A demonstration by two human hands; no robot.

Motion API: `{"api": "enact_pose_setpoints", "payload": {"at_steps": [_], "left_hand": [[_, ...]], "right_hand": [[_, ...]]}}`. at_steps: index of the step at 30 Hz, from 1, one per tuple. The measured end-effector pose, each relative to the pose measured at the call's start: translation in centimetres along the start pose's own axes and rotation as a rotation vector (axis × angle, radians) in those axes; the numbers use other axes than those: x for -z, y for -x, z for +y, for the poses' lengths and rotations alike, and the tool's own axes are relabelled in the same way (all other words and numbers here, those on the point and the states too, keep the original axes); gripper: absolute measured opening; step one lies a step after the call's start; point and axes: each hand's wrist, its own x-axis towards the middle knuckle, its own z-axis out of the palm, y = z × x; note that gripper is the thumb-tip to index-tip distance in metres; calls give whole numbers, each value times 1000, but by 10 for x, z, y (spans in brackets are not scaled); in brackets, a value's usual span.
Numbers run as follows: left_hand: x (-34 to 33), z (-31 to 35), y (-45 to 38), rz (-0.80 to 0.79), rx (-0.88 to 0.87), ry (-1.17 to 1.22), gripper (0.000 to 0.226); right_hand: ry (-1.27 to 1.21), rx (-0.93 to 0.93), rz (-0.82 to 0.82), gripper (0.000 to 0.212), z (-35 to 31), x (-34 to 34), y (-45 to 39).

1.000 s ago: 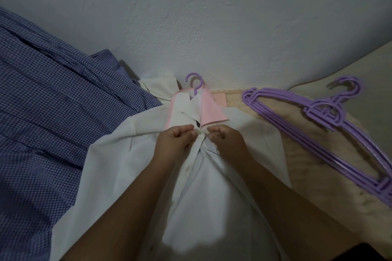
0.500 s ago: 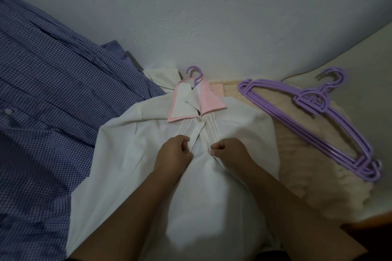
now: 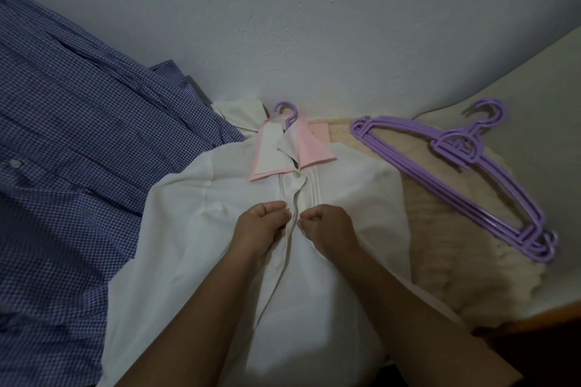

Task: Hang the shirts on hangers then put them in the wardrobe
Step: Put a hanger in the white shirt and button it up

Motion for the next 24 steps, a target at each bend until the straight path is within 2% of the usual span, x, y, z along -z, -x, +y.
{"api": "enact_pose_setpoints", "payload": {"at_steps": [4,7,10,14,24], "left_hand": [[-5,-4,1,34,-10,40,17],[-10,-4,2,24,-11,88,20],[-16,-3,1,20,-23,122,17],[-20,0,0,-66,-32,178,18],[-14,-22,-8,-143,-3,156,25]], "right_hand": [[-357,-119,-12,7,1,0,1],[-505,-178,-67,8,-5,5,4],[-550,-187,-72,9,-10,9,-1],[-539,-188,-66,12,-3,11,-12],[-610,-180,-80,17,13,0,-7]]}}
